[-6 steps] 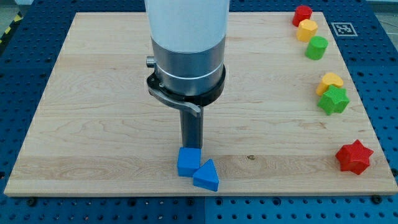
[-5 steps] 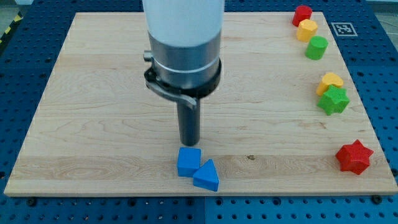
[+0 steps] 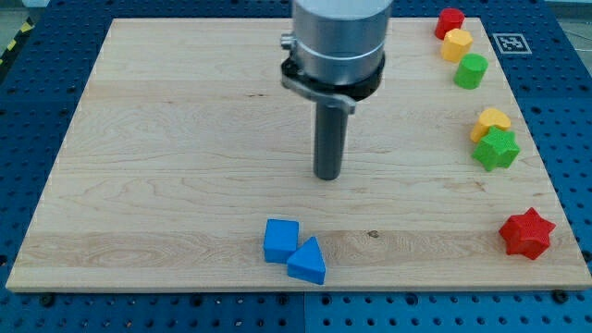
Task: Move the yellow heart towards the top center
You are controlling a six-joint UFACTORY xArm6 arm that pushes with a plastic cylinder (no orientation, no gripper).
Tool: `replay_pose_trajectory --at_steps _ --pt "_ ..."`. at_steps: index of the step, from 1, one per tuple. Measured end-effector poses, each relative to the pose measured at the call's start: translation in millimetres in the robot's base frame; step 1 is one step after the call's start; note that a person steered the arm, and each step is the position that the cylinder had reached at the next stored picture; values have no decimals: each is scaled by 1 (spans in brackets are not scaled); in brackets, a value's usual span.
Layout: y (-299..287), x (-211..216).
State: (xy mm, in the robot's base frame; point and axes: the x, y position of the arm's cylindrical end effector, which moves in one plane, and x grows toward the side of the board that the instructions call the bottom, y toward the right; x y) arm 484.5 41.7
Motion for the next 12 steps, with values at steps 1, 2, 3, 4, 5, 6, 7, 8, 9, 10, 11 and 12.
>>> replay_pose_trajectory --at_steps 1,2,3,4,5,6,7,8,9,10,11,12 --pt "30 -45" --pt "58 -103" --pt "132 -136" --pt "217 -134" --pt "273 -95" --pt "276 -55" --pt "249 -39" --pt "201 -46" --pt "161 -77" --pt "127 -110" --pt "94 -126" --pt "71 -128"
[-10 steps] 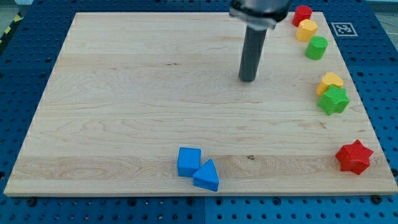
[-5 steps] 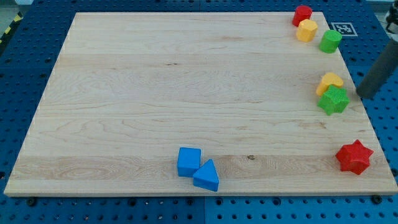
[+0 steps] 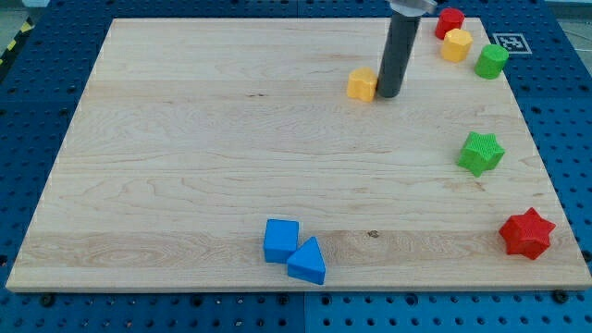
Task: Move the yellow heart towards the top center
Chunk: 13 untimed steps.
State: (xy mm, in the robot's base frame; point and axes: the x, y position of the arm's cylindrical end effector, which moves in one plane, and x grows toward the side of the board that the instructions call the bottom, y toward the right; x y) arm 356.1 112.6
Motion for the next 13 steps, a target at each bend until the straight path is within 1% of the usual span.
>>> replay_pose_trajectory --at_steps 1,2,3,4,6,7,8,10,12,13 --pt "-29 -4" --pt "-64 -28" --pt "-79 -34" --pt "-80 -27" --pt "-100 -23" --pt "-120 -29" --pt "-122 -31" --pt "-165 -31" --pt "-192 -30" --pt "-224 -41"
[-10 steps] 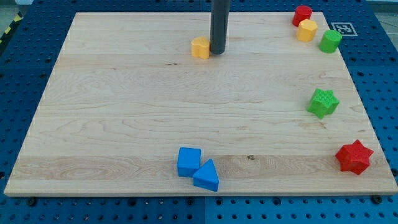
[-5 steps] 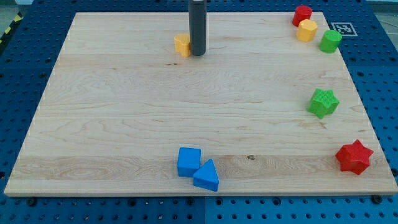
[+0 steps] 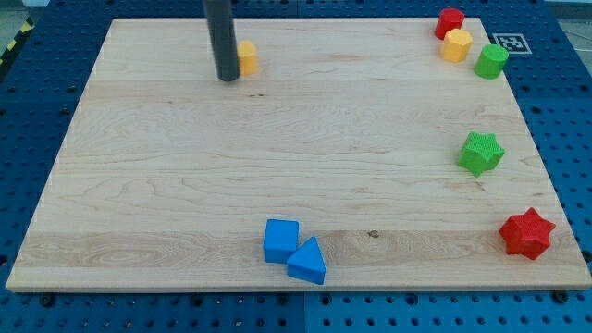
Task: Move the yellow heart towards the top center
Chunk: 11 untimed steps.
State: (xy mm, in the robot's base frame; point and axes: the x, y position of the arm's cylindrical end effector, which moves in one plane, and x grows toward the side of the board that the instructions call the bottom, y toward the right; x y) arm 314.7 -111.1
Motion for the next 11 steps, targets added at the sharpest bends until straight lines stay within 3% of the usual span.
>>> replay_pose_trajectory --at_steps 2,3,4,5,7,10,11 --pt "10 -29" --pt "41 -16" --pt "42 25" --pt "57 21" --pt "57 -32" --pt "89 -15" --pt "91 -36"
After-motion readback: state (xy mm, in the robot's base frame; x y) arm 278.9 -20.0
